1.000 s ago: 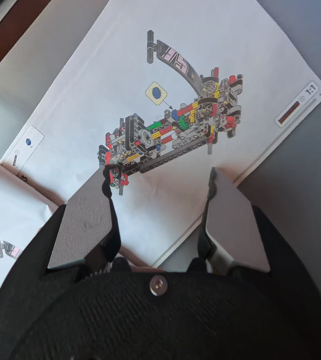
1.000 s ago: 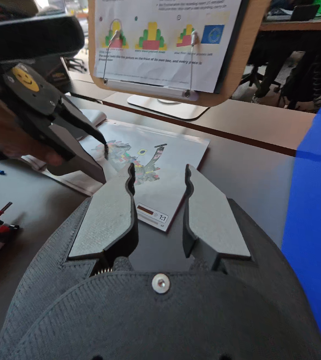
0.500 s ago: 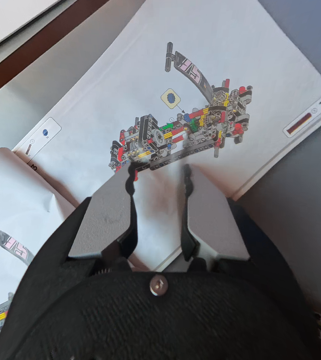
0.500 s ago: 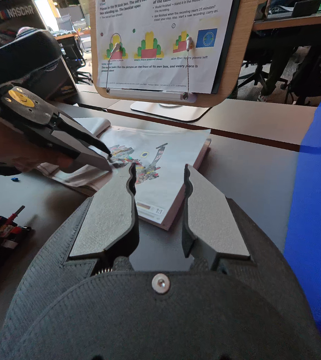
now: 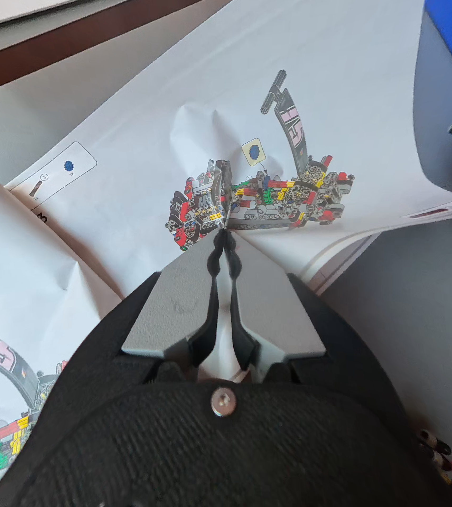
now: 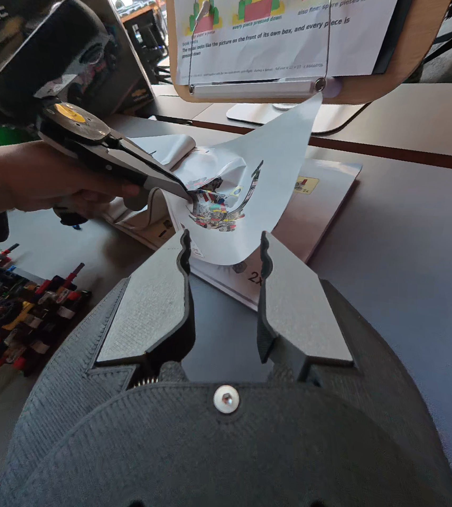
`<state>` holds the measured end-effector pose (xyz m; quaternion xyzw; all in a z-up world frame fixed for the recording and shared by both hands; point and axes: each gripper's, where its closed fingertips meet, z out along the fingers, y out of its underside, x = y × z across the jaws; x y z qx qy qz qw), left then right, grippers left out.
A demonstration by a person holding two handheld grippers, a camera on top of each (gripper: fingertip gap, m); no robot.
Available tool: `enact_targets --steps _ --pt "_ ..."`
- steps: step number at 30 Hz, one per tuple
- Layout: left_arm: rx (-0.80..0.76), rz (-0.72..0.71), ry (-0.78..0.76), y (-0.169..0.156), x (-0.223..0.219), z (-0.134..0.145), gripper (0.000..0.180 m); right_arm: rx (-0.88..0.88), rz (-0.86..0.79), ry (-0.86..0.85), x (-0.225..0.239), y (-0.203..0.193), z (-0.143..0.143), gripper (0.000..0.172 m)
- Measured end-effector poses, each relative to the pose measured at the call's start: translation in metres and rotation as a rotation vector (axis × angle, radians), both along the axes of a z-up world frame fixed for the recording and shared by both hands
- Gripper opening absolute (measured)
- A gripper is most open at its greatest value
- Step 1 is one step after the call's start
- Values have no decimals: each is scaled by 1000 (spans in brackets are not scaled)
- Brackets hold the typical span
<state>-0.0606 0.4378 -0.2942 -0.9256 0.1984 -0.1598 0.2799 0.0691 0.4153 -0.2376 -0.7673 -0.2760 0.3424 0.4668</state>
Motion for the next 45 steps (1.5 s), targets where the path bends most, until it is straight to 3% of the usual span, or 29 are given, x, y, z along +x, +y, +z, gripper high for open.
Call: enact_targets --steps 4,9,13,19,22,27,31,34,38,40,42,43,45 --pt "6 -5 -13 1 0 0 0 -83 38 29 -5 -4 -5 47" --pt "18 -14 -37 1 0 2 0 82 -147 -4 24 17 15 43" --pt "35 -29 -77 -2 0 9 0 -35 -96 28 17 15 -1 42" --pt "77 -56 -100 -9 -3 23 0 -78 38 112 -8 -1 4 35" --pt "86 -74 -91 -14 -3 24 0 -132 138 130 -22 -14 2 0" --pt "142 -66 -109 -17 -6 33 0 -150 176 129 -34 -23 1 0" --pt "151 -32 -168 -19 -8 39 0 -82 80 119 -25 -12 8 0" --pt "157 -30 -206 -23 -11 45 0 -45 64 155 -17 -10 17 29" --pt "163 -30 -223 -27 -17 51 0 -105 173 276 -25 -25 24 58" --pt "165 -27 -223 -28 -17 52 0 -155 253 363 -34 -35 34 46" --pt "167 -28 -215 -28 -17 51 0 -185 283 332 -41 -41 28 12" --pt "167 -27 -214 -28 -16 51 0 -184 270 285 -42 -40 21 3" --pt "159 -19 -222 -28 -16 51 0 -160 231 220 -43 -37 14 0"
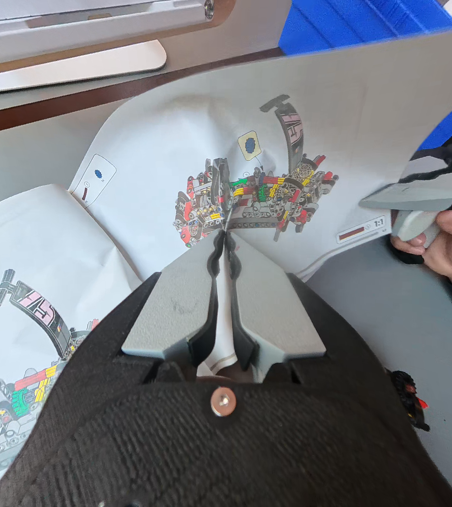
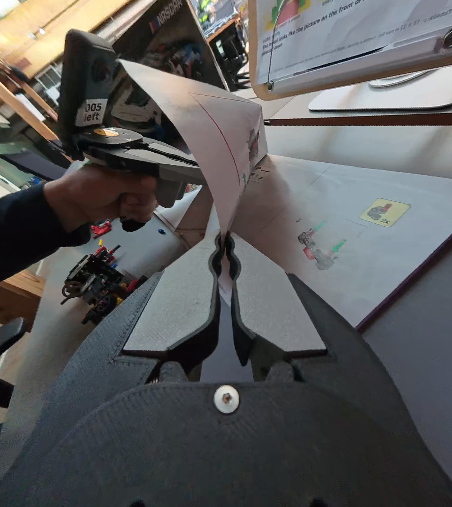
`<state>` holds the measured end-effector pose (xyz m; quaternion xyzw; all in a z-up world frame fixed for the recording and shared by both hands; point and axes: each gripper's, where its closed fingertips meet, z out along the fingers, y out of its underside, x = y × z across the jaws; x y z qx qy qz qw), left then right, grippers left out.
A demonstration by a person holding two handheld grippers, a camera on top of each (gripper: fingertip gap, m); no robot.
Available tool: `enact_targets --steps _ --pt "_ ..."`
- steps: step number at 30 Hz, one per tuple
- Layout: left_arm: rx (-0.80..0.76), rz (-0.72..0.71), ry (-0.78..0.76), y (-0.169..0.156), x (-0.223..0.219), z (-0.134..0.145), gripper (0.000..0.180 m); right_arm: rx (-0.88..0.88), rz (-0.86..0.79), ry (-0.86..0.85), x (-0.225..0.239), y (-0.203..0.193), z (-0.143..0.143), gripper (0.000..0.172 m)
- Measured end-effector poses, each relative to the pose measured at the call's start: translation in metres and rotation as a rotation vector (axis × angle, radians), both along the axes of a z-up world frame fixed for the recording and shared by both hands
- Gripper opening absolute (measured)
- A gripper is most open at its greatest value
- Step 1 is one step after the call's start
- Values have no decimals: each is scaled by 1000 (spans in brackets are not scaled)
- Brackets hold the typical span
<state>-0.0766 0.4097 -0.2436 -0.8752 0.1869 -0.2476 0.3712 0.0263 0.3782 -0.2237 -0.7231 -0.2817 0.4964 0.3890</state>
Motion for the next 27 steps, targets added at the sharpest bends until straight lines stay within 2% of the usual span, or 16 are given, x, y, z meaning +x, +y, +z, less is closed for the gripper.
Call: enact_targets --steps 2,4,5,7,9,11,16,19,22,25,27 --pt "-20 -21 -37 -5 2 5 7 8 -20 -8 2 2 1 0" --pt "-39 -32 -109 -15 0 21 41 -7 -28 25 7 4 7 0" --pt "-24 -38 -150 -24 -4 35 47 -16 -32 44 9 4 10 0" --pt "48 -30 -176 -47 -27 64 54 -37 -37 72 13 6 13 0" --pt "136 -8 -135 -78 -59 87 60 -61 -27 91 10 8 19 0" --pt "183 4 -64 -116 -93 96 62 -83 1 102 0 9 27 0" --pt "174 58 94 -209 -163 78 62 -125 107 92 -62 7 59 0" --pt "158 77 137 -254 -188 50 62 -139 199 9 -120 0 77 0" --pt "141 111 195 -280 -207 12 62 -123 256 -161 -184 -5 85 0" --pt "150 131 202 -290 -217 -15 60 -129 349 -313 -248 -20 86 2" --pt "164 154 208 -291 -225 -24 60 -273 532 -292 -289 -57 97 29"
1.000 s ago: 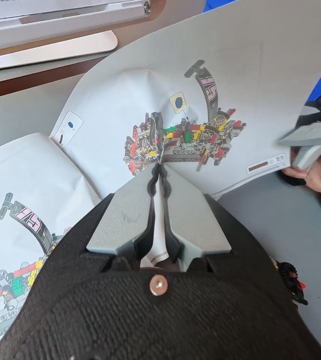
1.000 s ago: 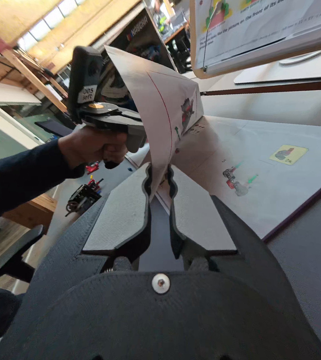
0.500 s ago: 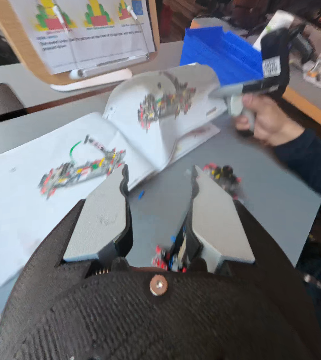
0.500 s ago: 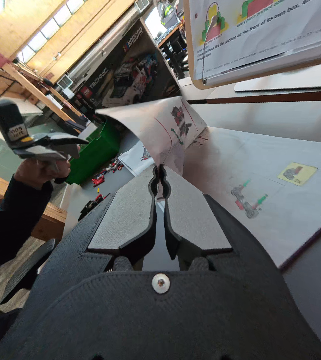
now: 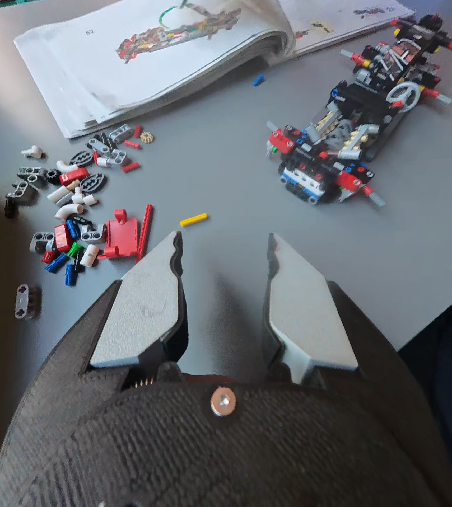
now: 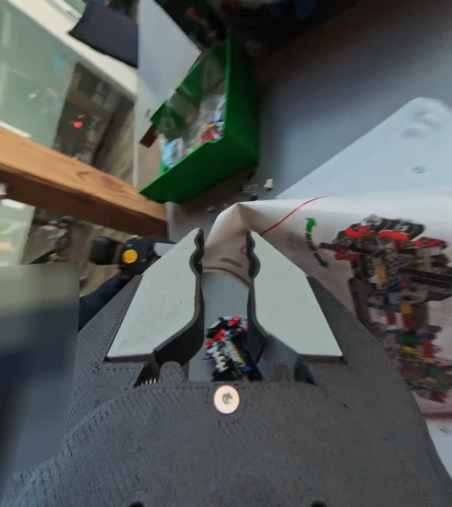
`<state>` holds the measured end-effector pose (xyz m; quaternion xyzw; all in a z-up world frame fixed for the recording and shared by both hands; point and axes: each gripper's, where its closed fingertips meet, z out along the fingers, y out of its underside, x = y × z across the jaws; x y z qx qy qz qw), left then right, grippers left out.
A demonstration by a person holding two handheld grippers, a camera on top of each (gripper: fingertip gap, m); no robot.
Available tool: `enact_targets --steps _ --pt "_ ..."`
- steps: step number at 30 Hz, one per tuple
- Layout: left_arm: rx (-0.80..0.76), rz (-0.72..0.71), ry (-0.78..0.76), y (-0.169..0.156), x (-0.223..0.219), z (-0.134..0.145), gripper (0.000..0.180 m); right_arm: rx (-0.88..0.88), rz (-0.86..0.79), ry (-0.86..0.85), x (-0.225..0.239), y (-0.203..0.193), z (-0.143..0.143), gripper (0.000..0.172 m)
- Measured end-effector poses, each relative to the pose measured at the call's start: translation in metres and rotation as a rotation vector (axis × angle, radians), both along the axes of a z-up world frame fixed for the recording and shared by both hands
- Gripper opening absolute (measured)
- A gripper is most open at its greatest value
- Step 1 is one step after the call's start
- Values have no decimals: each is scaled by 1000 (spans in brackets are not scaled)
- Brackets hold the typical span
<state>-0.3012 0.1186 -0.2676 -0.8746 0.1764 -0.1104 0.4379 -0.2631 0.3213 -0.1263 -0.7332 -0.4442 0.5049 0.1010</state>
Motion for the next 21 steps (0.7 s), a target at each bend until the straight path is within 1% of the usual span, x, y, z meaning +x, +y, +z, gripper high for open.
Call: enact_targets --steps 1,2,3,4,5,6,7,8,10,12,13,14,15,16,18,21 --pt "2 -3 2 -2 -3 -2 60 -114 95 19 -14 -23 12 24" --pt "11 8 -1 -3 -6 -1 58 -216 202 77 -21 -45 32 17" --pt "38 10 -12 -4 -8 4 58 -287 280 138 -22 -63 52 20" --pt "73 16 -29 -5 -10 9 56 -302 314 169 -18 -72 65 26" --pt "106 30 -52 -6 -13 15 53 -272 327 183 -9 -76 73 30" --pt "128 44 -79 -7 -16 20 51 -216 329 195 3 -75 78 31" --pt "137 54 -107 -9 -18 22 49 -143 303 207 17 -70 80 31" --pt "139 60 -133 -11 -19 23 46 -56 243 204 33 -57 76 31" --pt "132 47 -171 -16 -17 21 37 109 58 142 70 -17 49 31" --pt "136 50 -185 -18 -17 21 34 188 -116 56 108 21 8 33" --pt "140 50 -190 -18 -17 21 34 217 -157 35 122 29 -11 31" --pt "135 46 -195 -18 -17 21 34 265 -160 37 131 28 -25 32" --pt "121 42 -200 -18 -16 19 33 331 -129 48 135 20 -36 32" --pt "101 41 -202 -18 -16 17 33 402 -81 37 136 7 -48 28" --pt "63 37 -201 -17 -15 12 34 537 31 -53 132 -15 -75 14" --pt "16 33 -193 -16 -13 5 34 665 191 -180 115 -39 -107 13"
